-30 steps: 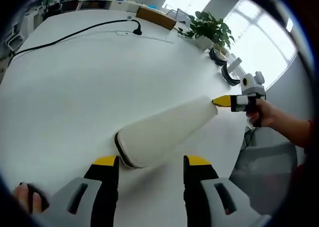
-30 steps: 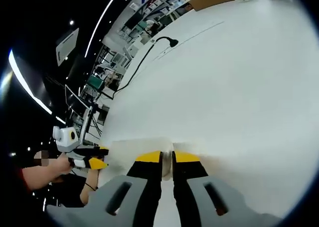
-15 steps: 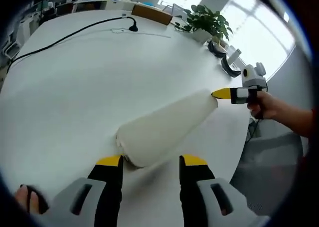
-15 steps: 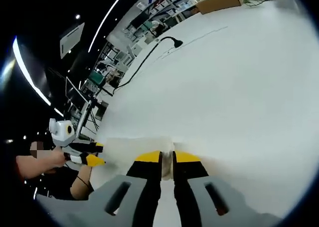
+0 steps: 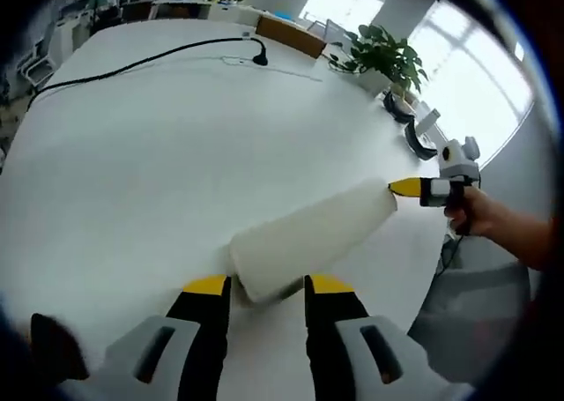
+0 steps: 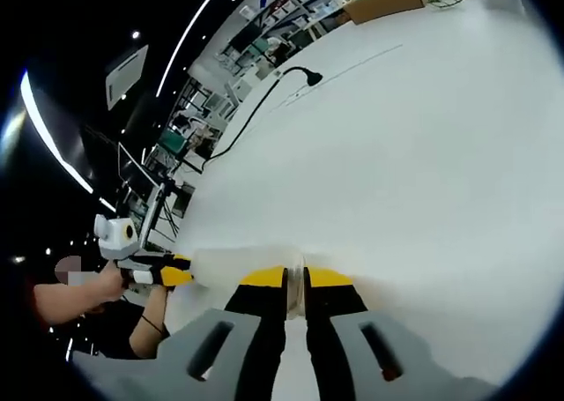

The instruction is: Arrange the utensils inside the cutlery case until each visible utensil rests in its matching compartment.

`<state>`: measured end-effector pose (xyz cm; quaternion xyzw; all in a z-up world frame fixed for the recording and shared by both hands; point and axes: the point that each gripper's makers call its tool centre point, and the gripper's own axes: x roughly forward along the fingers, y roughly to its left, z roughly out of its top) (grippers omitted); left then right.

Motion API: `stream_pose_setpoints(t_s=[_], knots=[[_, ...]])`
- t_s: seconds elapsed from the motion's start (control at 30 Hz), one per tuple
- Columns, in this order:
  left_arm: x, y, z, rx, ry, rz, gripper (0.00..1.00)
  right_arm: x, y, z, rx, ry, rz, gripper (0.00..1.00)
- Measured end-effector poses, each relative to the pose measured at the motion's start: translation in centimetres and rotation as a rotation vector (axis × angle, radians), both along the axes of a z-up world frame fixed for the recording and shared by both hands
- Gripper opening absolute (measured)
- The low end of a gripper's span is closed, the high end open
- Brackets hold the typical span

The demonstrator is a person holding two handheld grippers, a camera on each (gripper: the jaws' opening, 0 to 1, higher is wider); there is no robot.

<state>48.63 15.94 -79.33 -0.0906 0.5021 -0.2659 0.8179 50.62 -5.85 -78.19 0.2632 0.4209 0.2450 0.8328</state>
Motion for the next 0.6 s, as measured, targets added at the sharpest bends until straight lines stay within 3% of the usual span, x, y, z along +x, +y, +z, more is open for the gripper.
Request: stream_pose_setpoints(t_s=[0.13, 0.27, 0.43, 0.53, 0.6], knots=[[0.3, 0.2, 0.4, -0.029, 0.004, 0.035, 0.34, 0.0, -0.3, 0.0, 0.012, 0.014, -0.021, 0.08], [0.7, 0.3, 0.1, -0.048, 0.046, 0.095, 0.34, -0.5, 0.1, -0.1, 0.072, 0.054, -0.029, 0.17], [1.1, 0.5, 0.0, -0.119, 0.097, 0.216, 0.33, -0.6, 0.5, -0.1, 0.107, 0.075, -0.028, 0.17], [0.9, 0.5, -0.3, -0.138, 0.112, 0.234, 0.33, -0.5, 0.5, -0.6, 0.096, 0.085, -0.02, 0.13], [1.0, 0.5, -0.3, -0.139, 0.109, 0.245, 0.31, -0.5, 0.8, -0.4, 0.157, 0.106, -0.036, 0.1]])
